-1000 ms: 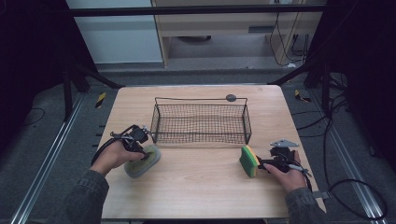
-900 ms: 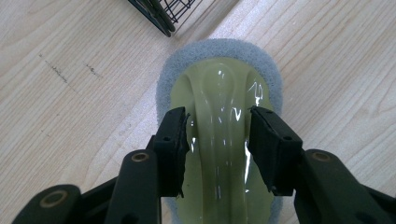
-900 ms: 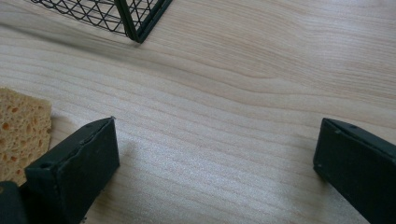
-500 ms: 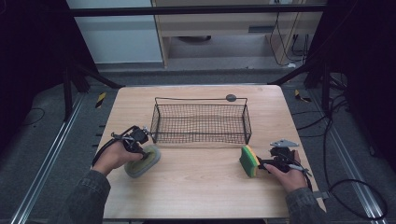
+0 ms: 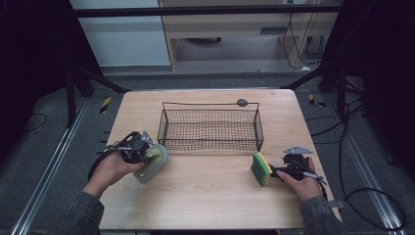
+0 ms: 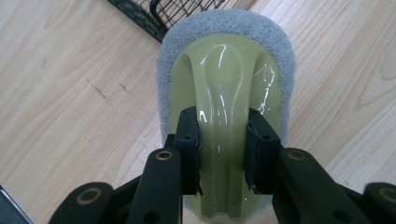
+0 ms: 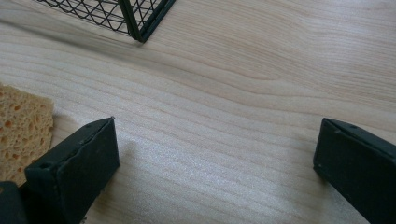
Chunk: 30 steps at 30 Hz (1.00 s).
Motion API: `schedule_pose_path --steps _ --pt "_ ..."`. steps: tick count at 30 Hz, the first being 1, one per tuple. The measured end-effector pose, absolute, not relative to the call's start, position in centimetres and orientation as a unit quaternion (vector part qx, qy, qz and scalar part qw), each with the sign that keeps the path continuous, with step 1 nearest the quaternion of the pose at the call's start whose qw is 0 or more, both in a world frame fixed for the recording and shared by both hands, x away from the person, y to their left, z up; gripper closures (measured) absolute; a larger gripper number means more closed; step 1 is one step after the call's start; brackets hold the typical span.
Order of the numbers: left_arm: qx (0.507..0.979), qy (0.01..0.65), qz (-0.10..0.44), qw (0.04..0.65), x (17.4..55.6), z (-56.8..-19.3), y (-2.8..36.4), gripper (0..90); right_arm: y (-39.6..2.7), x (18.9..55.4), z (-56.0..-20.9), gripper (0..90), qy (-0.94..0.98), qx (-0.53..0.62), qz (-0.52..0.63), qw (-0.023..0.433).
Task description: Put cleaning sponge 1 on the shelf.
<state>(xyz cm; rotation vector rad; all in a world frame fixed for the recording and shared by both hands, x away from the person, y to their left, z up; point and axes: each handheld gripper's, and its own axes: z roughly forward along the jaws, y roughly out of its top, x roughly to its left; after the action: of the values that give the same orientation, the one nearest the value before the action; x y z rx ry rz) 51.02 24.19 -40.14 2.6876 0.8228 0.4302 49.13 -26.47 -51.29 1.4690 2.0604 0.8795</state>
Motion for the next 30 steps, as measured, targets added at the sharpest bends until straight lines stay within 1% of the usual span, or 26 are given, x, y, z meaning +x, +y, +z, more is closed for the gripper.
schedule_pose_path --steps 10,16,18,20,21,22,23,24,25,30 --pt "0.935 0.250 0.189 0.166 49.6 -38.2 23.7 70.1 -26.5 49.2 -51.3 0.4 0.750 0.532 0.320 0.230" --pt "0.933 0.227 0.210 0.186 49.0 -36.9 23.2 70.0 -26.5 49.2 -51.3 0.4 0.750 0.532 0.320 0.230" --pt "0.936 0.207 0.222 0.180 49.1 -36.2 22.5 70.0 -26.5 49.2 -51.3 0.4 0.750 0.532 0.320 0.230" --pt "0.937 0.201 0.223 0.180 49.1 -36.1 22.3 70.0 -26.5 49.2 -51.3 0.4 0.750 0.532 0.320 0.230" --pt "0.937 0.187 0.232 0.181 49.0 -35.6 21.7 70.0 -26.5 49.2 -51.3 0.4 0.749 0.532 0.320 0.230" --pt "0.937 0.187 0.232 0.181 49.0 -35.6 21.7 70.0 -26.5 49.2 -51.3 0.4 0.749 0.532 0.320 0.230" --pt "0.940 0.167 0.239 0.179 49.0 -34.9 21.0 70.1 -26.4 49.2 -51.3 0.4 0.748 0.535 0.320 0.228" --pt "0.940 0.167 0.239 0.179 49.0 -34.9 21.0 70.1 -26.4 49.2 -51.3 0.4 0.748 0.535 0.320 0.228" --pt "0.941 0.151 0.244 0.179 49.0 -34.4 20.5 70.1 -26.4 49.2 -51.3 0.4 0.749 0.533 0.319 0.228" --pt "0.942 0.135 0.251 0.179 49.1 -33.6 20.0 70.1 -26.2 49.4 -51.3 0.4 0.749 0.534 0.320 0.227"
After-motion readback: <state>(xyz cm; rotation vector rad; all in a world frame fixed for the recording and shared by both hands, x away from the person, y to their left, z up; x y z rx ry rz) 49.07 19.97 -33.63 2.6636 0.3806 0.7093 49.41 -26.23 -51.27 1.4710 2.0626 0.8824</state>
